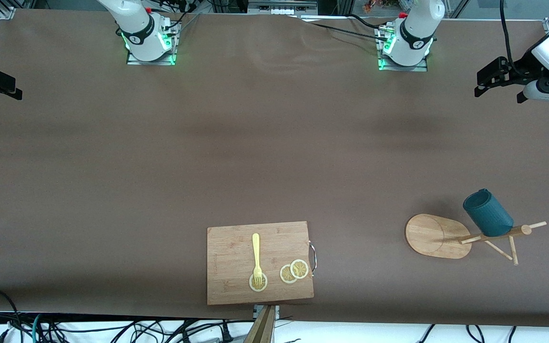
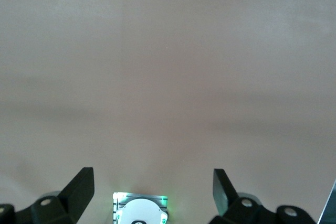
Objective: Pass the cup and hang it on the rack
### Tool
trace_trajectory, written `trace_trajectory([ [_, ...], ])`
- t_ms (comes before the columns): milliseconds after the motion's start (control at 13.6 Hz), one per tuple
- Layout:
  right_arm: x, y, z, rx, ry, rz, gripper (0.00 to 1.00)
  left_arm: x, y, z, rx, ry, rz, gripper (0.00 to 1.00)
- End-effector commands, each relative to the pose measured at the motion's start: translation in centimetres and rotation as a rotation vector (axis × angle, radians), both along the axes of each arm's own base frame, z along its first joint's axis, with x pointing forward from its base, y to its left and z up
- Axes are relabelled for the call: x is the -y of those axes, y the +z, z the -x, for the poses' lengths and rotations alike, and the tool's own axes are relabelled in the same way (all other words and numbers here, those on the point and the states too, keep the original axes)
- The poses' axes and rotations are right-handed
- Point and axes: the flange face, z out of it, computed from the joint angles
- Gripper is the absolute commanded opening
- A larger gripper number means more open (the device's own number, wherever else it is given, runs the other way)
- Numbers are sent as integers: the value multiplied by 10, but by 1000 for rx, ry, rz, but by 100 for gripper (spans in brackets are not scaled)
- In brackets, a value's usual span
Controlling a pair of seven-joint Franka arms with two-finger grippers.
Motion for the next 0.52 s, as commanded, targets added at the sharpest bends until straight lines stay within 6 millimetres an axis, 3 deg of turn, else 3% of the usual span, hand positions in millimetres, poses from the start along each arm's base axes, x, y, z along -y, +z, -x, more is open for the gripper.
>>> trace_trajectory([
  [0, 2, 1, 2, 9, -12, -17, 100, 3, 5, 4, 34, 25, -25, 100],
  [442, 2, 1, 2, 9, -12, -17, 100, 4, 6, 2, 50, 30, -18, 100],
])
